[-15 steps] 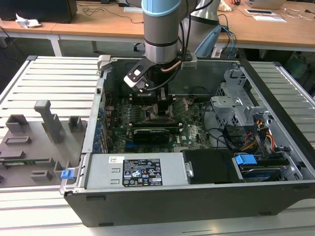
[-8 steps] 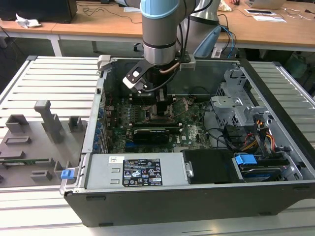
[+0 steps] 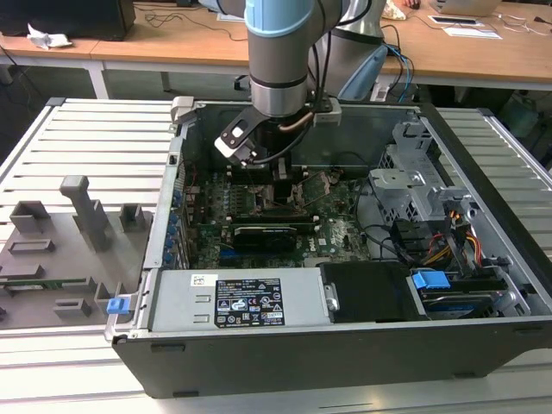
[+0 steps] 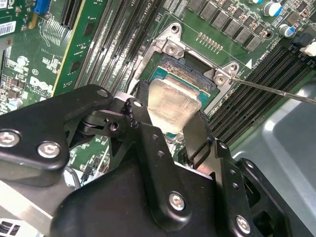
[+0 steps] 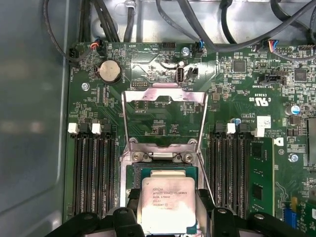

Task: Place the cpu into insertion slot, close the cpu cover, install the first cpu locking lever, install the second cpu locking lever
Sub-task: 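Place the cpu into insertion slot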

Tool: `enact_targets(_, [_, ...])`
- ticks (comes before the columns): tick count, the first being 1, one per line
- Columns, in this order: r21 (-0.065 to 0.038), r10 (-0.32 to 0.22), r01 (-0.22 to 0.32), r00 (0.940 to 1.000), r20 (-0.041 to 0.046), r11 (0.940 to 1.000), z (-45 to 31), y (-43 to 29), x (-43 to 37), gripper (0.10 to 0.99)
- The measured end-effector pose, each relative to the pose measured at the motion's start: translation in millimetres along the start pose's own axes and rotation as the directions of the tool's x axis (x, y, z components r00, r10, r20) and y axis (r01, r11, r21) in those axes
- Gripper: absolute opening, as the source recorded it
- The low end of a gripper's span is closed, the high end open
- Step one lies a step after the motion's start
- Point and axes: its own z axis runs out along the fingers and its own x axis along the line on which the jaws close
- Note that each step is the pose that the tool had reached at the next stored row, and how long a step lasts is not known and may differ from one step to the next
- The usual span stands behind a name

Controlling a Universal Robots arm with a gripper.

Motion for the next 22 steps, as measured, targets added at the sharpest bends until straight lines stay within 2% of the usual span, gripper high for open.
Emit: enact_targets(22, [0.000, 0.010, -0.010, 0.9999, 0.0010, 0.9999, 11.7, -2.3, 2.9, 0.525])
